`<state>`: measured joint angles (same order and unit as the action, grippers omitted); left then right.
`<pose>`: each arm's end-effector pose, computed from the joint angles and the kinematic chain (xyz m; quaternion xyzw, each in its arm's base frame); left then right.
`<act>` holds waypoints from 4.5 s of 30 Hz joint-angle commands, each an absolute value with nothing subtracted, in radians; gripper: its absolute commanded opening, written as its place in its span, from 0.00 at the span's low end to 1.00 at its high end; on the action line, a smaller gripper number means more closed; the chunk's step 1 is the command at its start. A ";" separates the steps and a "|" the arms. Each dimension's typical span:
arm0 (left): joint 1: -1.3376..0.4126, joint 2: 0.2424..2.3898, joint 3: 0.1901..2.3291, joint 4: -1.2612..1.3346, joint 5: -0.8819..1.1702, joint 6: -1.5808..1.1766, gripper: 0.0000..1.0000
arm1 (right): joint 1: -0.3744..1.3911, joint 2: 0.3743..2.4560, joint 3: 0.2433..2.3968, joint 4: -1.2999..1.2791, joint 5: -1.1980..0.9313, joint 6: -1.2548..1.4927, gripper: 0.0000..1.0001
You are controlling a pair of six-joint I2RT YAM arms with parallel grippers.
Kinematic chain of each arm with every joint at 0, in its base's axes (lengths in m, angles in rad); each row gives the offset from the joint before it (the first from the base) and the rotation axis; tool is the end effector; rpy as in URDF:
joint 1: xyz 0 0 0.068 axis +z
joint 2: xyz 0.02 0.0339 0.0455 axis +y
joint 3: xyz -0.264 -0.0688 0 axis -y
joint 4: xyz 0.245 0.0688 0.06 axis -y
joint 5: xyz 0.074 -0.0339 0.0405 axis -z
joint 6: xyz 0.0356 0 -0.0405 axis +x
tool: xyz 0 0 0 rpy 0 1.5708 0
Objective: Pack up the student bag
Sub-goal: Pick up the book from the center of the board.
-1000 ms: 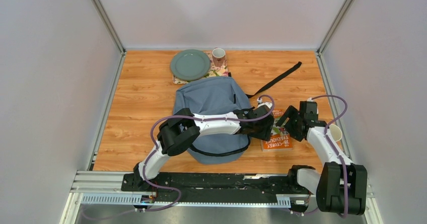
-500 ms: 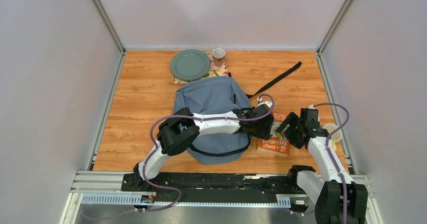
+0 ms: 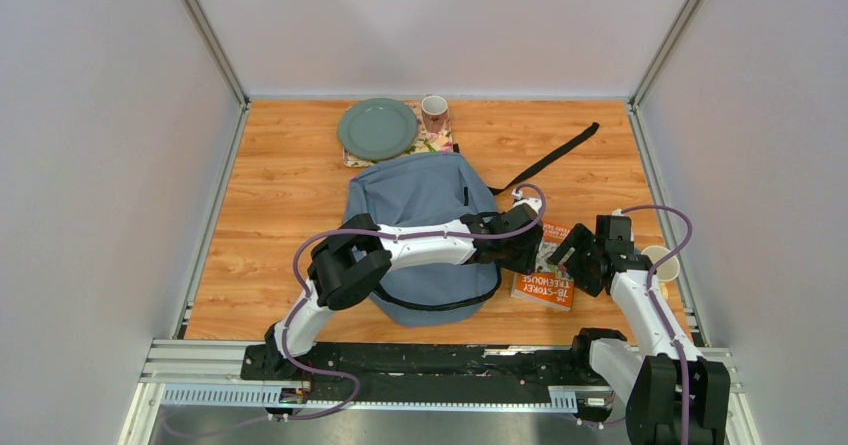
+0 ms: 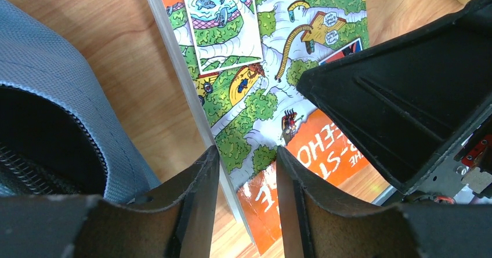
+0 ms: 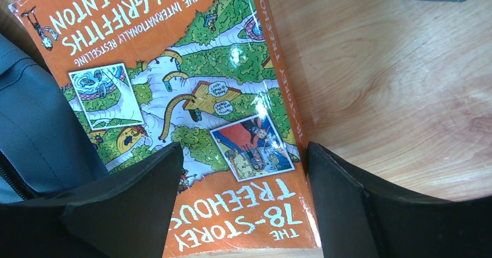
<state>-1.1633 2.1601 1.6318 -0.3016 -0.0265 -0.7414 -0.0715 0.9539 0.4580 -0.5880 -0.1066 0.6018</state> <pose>0.1921 -0.4426 0.1804 0.1905 0.9124 -0.2878 0.2199 0.1624 -0.0078 0.1683 0.3080 0.9190 0.1130 0.2187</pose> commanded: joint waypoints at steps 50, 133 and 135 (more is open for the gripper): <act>-1.177 1.993 1.775 -0.224 0.127 -0.574 0.00 | -0.089 0.531 0.753 -0.922 0.066 0.747 0.87; -0.959 1.144 0.939 0.175 0.229 -0.663 0.75 | -0.080 0.462 0.604 0.041 -1.097 1.111 0.00; -0.959 1.147 0.940 0.195 0.241 -0.654 0.75 | -0.069 0.460 0.604 0.051 -1.112 1.111 0.00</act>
<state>-0.9558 1.1667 0.9081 0.1715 0.2470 -0.7021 -0.0856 0.4664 0.5507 -0.0830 -1.0496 1.0592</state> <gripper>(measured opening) 0.751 0.301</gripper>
